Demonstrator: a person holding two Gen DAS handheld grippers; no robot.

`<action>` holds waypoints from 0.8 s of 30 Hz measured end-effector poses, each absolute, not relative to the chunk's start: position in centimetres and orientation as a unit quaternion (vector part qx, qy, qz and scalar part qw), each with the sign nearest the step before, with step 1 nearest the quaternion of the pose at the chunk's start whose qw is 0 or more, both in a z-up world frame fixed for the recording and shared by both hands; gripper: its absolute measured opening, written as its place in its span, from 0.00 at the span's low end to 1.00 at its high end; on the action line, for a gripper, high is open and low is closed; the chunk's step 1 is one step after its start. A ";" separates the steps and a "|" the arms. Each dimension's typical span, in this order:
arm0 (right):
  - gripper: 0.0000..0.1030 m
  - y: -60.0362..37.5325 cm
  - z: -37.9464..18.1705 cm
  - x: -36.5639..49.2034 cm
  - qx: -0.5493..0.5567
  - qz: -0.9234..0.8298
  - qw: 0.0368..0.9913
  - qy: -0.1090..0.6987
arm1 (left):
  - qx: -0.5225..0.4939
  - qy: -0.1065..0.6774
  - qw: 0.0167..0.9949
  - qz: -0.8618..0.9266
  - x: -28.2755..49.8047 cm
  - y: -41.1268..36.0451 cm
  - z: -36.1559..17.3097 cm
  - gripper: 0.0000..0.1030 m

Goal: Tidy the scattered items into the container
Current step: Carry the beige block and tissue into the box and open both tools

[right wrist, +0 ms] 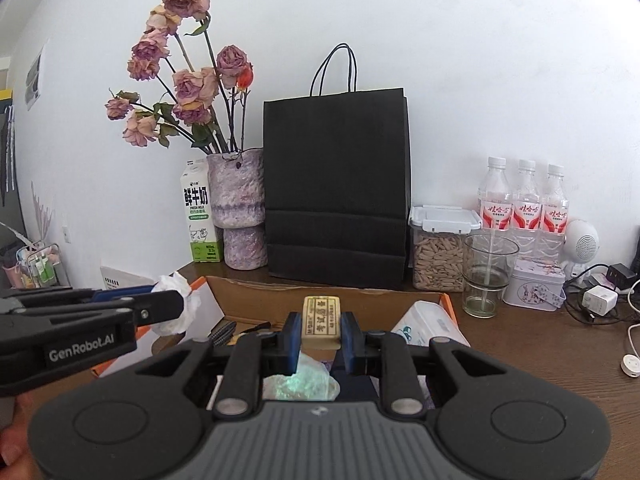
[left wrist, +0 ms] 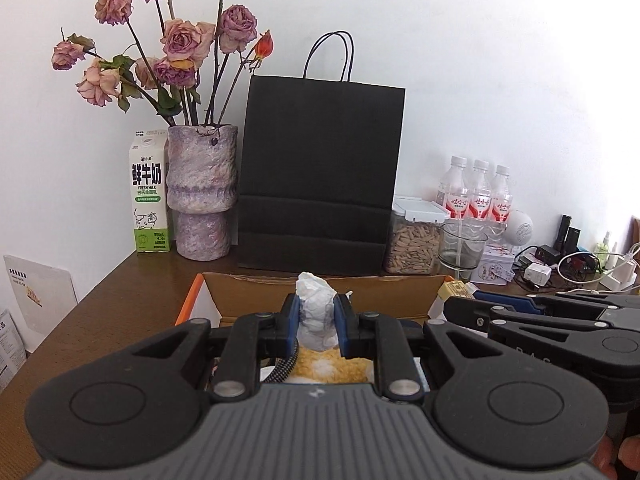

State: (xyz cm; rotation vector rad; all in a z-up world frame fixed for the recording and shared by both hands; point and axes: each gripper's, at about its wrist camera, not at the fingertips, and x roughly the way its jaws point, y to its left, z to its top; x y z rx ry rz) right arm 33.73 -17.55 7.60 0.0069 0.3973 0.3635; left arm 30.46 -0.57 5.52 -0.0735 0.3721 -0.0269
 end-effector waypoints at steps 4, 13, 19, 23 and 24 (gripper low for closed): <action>0.19 -16.8 6.7 36.2 0.008 0.179 0.962 0.204 | -0.043 0.199 0.979 -0.006 33.1 0.3 4.5 0.19; 0.19 -15.5 4.8 39.9 -0.019 0.197 0.954 0.224 | -0.023 0.228 0.973 0.014 36.4 1.1 2.4 0.19; 0.20 -15.8 4.7 40.4 -0.021 0.190 0.954 0.230 | -0.017 0.235 0.972 0.020 36.9 1.1 1.8 0.27; 0.78 -15.8 5.2 39.7 -0.020 0.189 0.956 0.223 | -0.016 0.206 0.977 0.054 36.0 1.3 2.5 0.86; 0.85 -15.8 5.5 39.3 -0.025 0.180 0.960 0.213 | -0.013 0.196 0.978 0.065 35.8 1.3 2.8 0.92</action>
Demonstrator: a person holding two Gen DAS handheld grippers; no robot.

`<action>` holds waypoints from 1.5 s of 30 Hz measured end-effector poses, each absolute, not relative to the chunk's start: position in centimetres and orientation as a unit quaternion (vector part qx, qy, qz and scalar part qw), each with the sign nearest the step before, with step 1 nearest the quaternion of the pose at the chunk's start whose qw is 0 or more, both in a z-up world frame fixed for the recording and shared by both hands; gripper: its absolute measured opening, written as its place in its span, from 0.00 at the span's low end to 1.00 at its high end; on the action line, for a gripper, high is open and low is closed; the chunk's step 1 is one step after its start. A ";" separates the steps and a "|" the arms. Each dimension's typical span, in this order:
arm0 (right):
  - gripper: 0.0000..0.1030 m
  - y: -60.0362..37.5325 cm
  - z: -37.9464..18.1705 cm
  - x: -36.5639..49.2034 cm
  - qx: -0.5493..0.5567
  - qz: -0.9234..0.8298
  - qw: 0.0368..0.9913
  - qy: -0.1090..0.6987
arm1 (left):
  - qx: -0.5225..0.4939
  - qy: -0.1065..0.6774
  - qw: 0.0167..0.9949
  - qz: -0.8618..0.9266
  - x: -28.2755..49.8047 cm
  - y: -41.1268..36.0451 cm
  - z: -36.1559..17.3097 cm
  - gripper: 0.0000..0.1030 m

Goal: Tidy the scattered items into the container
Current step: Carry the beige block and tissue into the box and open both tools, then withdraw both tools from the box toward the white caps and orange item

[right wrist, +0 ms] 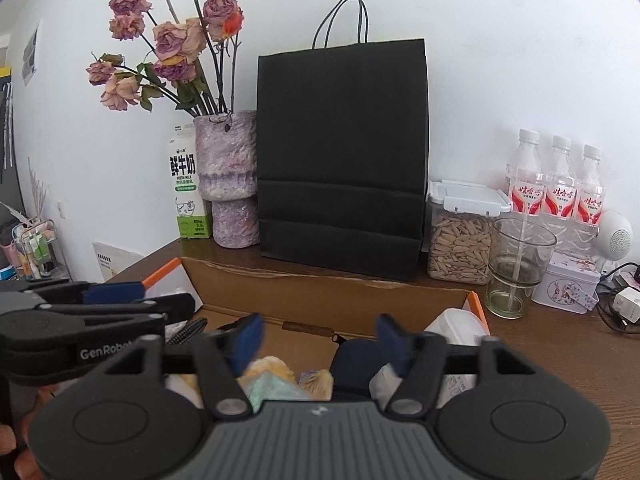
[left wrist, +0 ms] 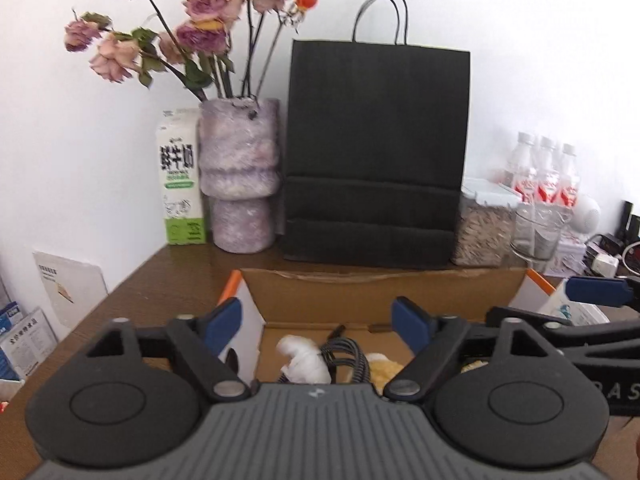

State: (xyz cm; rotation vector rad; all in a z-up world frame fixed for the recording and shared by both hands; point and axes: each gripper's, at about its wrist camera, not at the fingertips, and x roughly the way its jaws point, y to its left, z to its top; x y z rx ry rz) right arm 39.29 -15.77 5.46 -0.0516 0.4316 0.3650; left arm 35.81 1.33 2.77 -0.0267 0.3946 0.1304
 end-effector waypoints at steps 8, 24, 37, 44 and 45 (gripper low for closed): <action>1.00 -16.2 6.9 38.4 -0.025 0.172 0.965 0.198 | -0.019 0.178 0.981 0.069 35.2 1.5 3.9 1.00; 1.00 -17.0 7.1 35.3 -0.035 0.157 0.970 0.184 | -0.026 0.176 0.983 0.054 31.8 1.0 4.1 1.00; 1.00 -19.3 5.6 27.8 -0.048 0.139 0.969 0.196 | -0.014 0.199 0.978 0.053 25.6 2.0 3.0 1.00; 1.00 -20.1 3.7 25.6 -0.044 0.135 0.963 0.230 | -0.009 0.221 0.974 0.045 23.5 1.8 2.1 1.00; 1.00 -20.2 3.4 25.4 -0.044 0.135 0.961 0.236 | -0.008 0.225 0.973 0.043 23.3 1.7 1.9 1.00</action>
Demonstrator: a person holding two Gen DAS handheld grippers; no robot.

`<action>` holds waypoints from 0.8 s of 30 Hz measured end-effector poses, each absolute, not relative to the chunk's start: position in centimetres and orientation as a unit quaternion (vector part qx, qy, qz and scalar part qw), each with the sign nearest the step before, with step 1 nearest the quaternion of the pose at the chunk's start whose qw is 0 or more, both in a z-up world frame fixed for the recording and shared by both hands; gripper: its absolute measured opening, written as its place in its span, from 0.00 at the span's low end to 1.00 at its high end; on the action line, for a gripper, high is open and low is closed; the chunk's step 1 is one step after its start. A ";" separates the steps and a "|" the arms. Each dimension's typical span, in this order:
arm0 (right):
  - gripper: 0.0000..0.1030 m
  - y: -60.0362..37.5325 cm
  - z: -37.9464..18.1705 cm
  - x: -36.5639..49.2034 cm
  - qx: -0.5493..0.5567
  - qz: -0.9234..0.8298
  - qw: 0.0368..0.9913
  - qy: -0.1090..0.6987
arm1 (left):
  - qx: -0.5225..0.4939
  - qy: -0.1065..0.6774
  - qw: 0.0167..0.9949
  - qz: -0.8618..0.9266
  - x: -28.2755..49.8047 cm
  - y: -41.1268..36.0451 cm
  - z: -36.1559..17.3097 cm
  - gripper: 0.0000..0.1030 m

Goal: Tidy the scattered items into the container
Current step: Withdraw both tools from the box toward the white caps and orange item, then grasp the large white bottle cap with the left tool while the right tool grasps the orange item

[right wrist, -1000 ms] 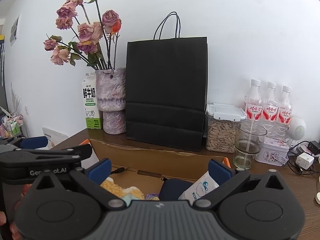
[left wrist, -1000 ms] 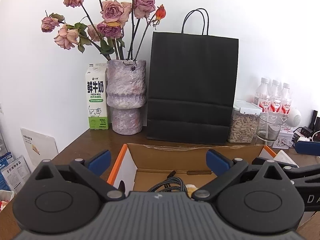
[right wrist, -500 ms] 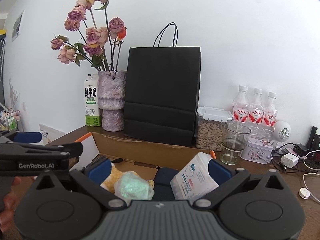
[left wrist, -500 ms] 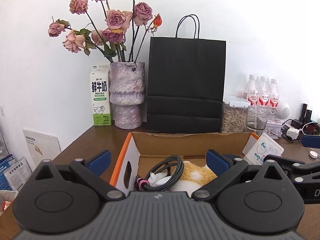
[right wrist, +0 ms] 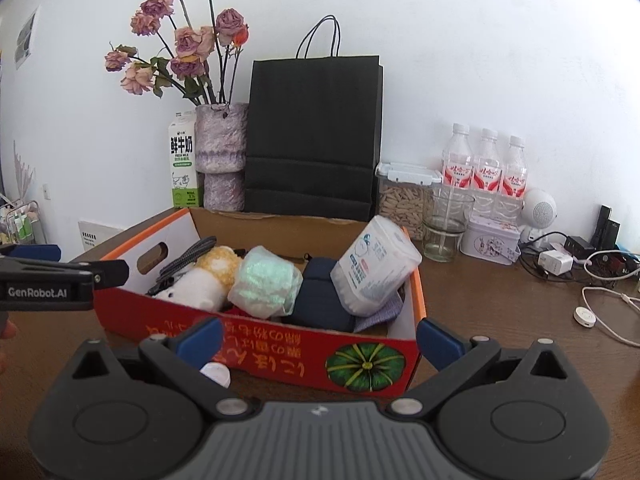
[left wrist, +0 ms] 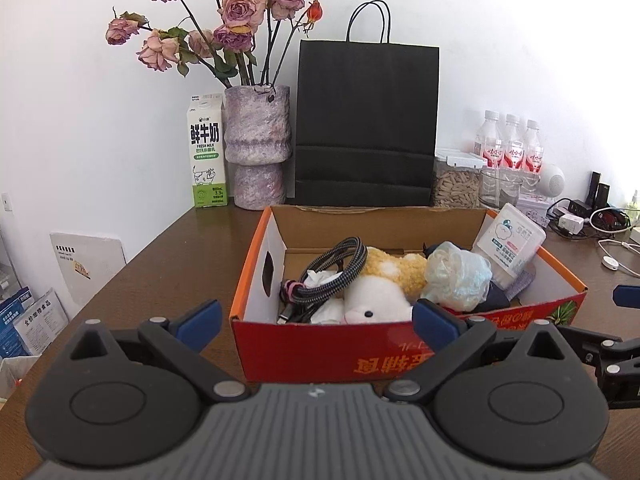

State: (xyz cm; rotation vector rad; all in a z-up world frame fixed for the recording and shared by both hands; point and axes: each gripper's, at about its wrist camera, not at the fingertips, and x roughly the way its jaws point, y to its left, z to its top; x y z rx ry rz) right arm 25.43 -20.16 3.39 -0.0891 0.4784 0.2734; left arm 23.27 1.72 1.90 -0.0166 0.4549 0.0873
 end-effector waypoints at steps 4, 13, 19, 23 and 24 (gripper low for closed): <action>1.00 -20.6 1.9 24.6 -0.041 0.134 0.954 0.264 | -0.004 0.244 0.969 0.041 22.6 1.6 1.2 1.00; 1.00 -21.9 -0.3 24.2 -0.033 0.118 0.945 0.304 | -0.002 0.296 0.955 0.011 23.0 0.7 -0.7 1.00; 1.00 -22.0 -1.1 24.8 -0.030 0.119 0.940 0.317 | 0.019 0.321 0.947 -0.009 24.2 -1.0 -2.1 1.00; 1.00 -22.2 -1.6 25.2 -0.026 0.118 0.938 0.325 | 0.023 0.340 0.940 -0.019 25.0 -1.6 -3.0 1.00; 1.00 -22.2 -1.7 25.3 -0.026 0.119 0.938 0.326 | 0.022 0.343 0.939 -0.024 25.2 -1.8 -3.2 0.99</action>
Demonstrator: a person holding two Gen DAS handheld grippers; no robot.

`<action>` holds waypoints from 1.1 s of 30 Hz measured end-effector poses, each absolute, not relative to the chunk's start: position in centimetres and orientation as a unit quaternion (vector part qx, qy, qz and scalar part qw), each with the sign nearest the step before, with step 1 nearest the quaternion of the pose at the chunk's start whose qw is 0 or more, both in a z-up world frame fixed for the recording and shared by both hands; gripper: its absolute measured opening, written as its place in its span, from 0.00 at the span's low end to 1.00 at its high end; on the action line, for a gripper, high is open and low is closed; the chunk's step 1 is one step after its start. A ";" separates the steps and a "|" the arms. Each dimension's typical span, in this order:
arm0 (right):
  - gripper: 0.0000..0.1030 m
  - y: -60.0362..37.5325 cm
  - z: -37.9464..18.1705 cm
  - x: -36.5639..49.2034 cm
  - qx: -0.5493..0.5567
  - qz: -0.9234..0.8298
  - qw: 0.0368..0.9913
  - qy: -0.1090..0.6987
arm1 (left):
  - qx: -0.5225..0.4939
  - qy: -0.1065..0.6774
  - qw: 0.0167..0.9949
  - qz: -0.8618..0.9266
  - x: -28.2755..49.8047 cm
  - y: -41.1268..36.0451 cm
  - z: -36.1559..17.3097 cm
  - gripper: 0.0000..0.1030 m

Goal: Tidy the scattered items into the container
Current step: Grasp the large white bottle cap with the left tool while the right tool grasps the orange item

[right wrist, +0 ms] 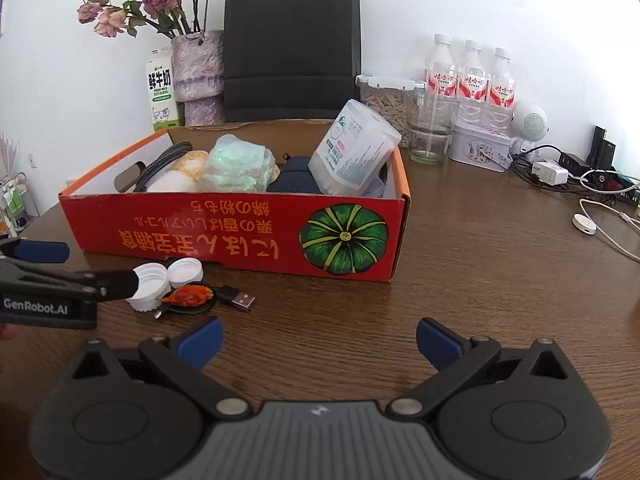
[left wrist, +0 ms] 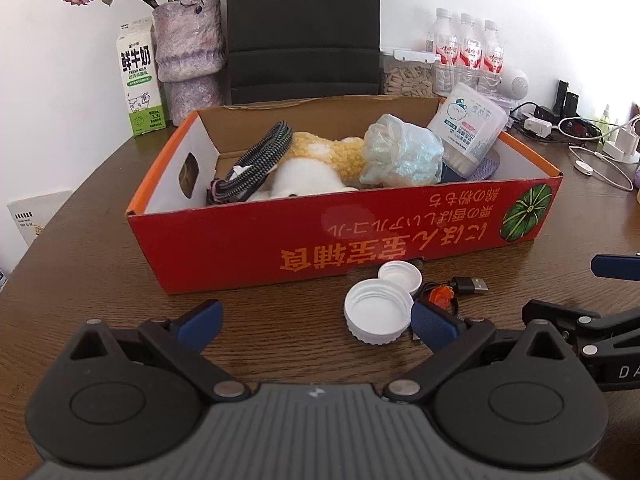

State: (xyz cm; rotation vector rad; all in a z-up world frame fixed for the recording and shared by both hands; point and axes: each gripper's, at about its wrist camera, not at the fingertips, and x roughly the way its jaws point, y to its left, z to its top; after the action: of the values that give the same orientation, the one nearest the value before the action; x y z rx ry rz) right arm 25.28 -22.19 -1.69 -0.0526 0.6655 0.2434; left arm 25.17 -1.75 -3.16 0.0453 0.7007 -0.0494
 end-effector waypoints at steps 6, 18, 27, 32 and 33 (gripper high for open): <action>1.00 -21.9 -2.2 25.6 -0.026 0.126 0.934 0.335 | 0.030 0.349 0.936 -0.032 25.8 -2.4 -3.7 0.93; 1.00 -21.8 -2.9 25.9 -0.025 0.129 0.929 0.346 | 0.027 0.344 0.936 -0.064 26.2 -2.6 -4.0 0.39; 1.00 -20.9 -2.4 26.1 -0.024 0.148 0.929 0.339 | 0.000 0.326 0.944 -0.053 25.6 -0.8 -3.2 0.39; 0.98 -18.9 -1.7 26.4 -0.031 0.181 0.928 0.326 | -0.014 0.318 0.947 -0.039 25.3 0.8 -2.8 0.39; 0.96 -18.3 -1.6 26.5 -0.035 0.188 0.926 0.325 | -0.016 0.317 0.948 -0.037 25.2 1.1 -2.8 0.39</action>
State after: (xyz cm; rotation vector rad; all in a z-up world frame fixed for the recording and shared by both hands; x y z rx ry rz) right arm 26.51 -18.33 -1.65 -0.0710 0.6667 0.3861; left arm 25.21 1.07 -2.76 -0.0318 0.6458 -0.0743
